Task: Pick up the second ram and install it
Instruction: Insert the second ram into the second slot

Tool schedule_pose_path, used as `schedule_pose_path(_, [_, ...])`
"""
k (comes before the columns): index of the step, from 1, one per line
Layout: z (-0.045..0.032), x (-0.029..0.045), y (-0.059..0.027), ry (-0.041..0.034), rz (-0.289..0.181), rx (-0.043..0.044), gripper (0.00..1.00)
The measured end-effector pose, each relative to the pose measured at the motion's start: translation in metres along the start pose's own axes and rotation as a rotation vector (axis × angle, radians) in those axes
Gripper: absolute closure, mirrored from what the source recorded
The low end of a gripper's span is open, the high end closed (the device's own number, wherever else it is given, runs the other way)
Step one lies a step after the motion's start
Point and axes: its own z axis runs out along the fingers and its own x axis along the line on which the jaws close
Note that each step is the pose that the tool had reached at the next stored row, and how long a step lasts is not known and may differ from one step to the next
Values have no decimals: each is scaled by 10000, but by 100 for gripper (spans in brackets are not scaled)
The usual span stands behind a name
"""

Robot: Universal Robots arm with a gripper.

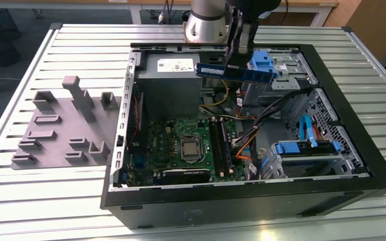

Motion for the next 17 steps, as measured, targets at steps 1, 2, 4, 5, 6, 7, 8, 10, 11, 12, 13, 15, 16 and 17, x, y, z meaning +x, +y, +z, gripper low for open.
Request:
schedule_pose_path(1, [0,0,0,-1,33,0,86])
schedule_pose_path(2, [0,0,0,-2,66,0,86])
schedule_pose_path(4, [0,0,0,-4,132,0,86])
schedule_pose_path(5, [0,0,0,-5,166,0,86])
schedule_pose_path(6, [0,0,0,-6,200,0,86])
schedule_pose_path(7, [0,0,0,-7,238,0,86])
schedule_pose_path(8, [0,0,0,-7,272,0,86])
schedule_pose_path(10, [0,0,0,-9,341,0,86])
schedule_pose_path(11, [0,0,0,-10,374,0,86])
schedule_pose_path(12, [0,0,0,-11,406,-1,86])
schedule_pose_path(13, [0,0,0,-12,438,0,86])
schedule_pose_path(15, [0,0,0,-14,500,-1,86])
schedule_pose_path(16, [0,0,0,-15,531,-1,86])
schedule_pose_path(17, [0,0,0,-15,563,-1,86])
